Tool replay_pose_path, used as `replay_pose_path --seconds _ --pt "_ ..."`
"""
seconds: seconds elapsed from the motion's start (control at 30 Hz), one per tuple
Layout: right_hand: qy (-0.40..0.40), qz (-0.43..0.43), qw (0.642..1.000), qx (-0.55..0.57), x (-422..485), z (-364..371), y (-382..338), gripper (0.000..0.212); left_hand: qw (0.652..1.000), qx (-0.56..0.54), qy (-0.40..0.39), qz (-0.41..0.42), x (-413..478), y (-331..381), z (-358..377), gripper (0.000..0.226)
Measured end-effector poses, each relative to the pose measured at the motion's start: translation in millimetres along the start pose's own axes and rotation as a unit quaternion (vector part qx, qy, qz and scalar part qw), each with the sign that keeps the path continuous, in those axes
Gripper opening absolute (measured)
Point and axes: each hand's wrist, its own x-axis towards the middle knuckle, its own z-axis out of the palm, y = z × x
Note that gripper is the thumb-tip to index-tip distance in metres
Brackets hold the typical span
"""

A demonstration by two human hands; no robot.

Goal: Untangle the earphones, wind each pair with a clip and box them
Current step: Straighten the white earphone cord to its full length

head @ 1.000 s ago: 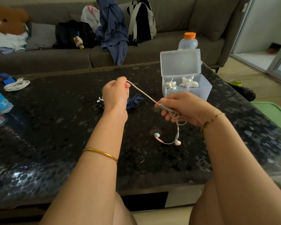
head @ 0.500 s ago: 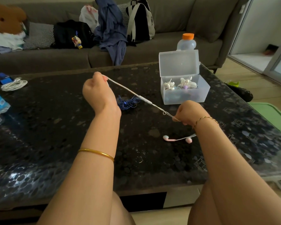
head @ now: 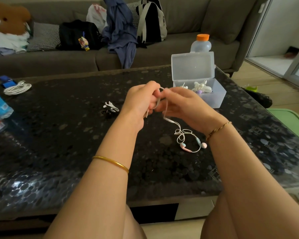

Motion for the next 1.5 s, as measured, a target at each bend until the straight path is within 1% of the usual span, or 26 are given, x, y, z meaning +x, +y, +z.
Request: replay_pose_path --seconds 0.07,0.13,0.2,0.27,0.33,0.37,0.43,0.53,0.6,0.67,0.73,0.77,0.83,0.87,0.93,1.0,1.07,1.1,1.13,1.2,1.27,1.33,1.37,1.43,1.5 --pt "0.016 0.005 1.0 -0.015 -1 -1 0 0.016 1.0 0.006 0.002 -0.013 0 -1 0 0.031" --pt "0.045 0.002 0.999 -0.028 -2 -4 0 0.016 0.998 -0.029 -0.013 -0.047 1 -2 -2 0.032" --pt "0.078 -0.012 0.996 -0.045 -2 -8 1 0.02 0.982 -0.143 -0.068 -0.104 0 -2 -4 0.034" --pt "0.078 -0.005 0.995 -0.059 -2 -10 3 0.023 0.947 -0.273 -0.097 -0.135 -1 -1 -5 0.032" --pt "0.04 0.027 0.997 -0.055 -2 -9 5 0.025 0.923 -0.351 -0.082 -0.133 0 -2 -5 0.026" --pt "0.022 0.045 0.997 -0.051 -2 -8 6 0.025 0.921 -0.361 -0.067 -0.126 1 -2 -4 0.025" --pt "-0.001 0.074 0.995 -0.063 -2 -6 7 0.026 0.935 -0.337 -0.04 -0.107 3 -3 -2 0.025" --pt "-0.049 0.107 0.989 -0.087 -4 -3 4 0.028 0.969 -0.242 0.024 -0.048 6 -6 1 0.022" --pt "-0.071 0.112 0.989 -0.072 -5 -2 0 0.028 0.986 -0.149 0.073 0.018 6 -9 4 0.02" --pt "-0.075 0.113 0.987 -0.083 -6 -1 -4 0.027 0.989 -0.016 0.098 0.108 7 -16 5 0.02" --pt "-0.071 0.11 0.985 -0.114 -9 -1 -8 0.022 0.97 0.135 0.095 0.178 9 -24 5 0.018" --pt "-0.062 0.104 0.983 -0.135 -10 -2 -9 0.019 0.953 0.21 0.096 0.194 12 -28 4 0.015" --pt "-0.022 0.083 0.978 -0.192 -11 -6 -9 0.016 0.922 0.321 0.094 0.193 17 -33 1 0.011" --pt "0.007 0.068 0.97 -0.233 -11 -10 -9 0.015 0.913 0.357 0.079 0.182 17 -33 0 0.013" --pt "0.074 0.021 0.947 -0.313 -9 -16 -5 0.009 0.903 0.401 0.018 0.155 15 -31 1 0.023" --pt "0.133 -0.029 0.926 -0.351 -5 -21 1 0.005 0.896 0.424 -0.045 0.126 10 -25 5 0.028" --pt "0.173 -0.054 0.91 -0.372 -1 -24 7 0.01 0.876 0.463 -0.063 0.121 6 -20 9 0.024" --pt "0.182 -0.061 0.905 -0.38 0 -25 9 0.01 0.871 0.472 -0.058 0.122 6 -19 10 0.022" --pt "0.183 -0.061 0.904 -0.382 2 -25 10 0.009 0.875 0.466 -0.051 0.122 6 -18 9 0.022" --pt "0.157 -0.033 0.912 -0.376 2 -26 11 0.009 0.901 0.415 -0.047 0.115 6 -16 8 0.028" --pt "0.106 0.024 0.926 -0.362 1 -27 13 0.014 0.934 0.343 -0.034 0.092 5 -12 6 0.031" --pt "0.058 0.087 0.94 -0.324 -1 -29 15 0.014 0.966 0.254 0.002 0.044 7 -9 3 0.03" --pt "0.039 0.11 0.947 -0.301 -3 -30 16 0.014 0.977 0.212 0.027 0.018 7 -8 1 0.03" --pt "0.014 0.145 0.954 -0.264 -4 -30 15 0.014 0.984 0.161 0.079 -0.009 9 -7 -3 0.029" --pt "0.01 0.169 0.96 -0.221 -6 -31 13 0.014 0.983 0.12 0.136 -0.009 10 -7 -4 0.029"
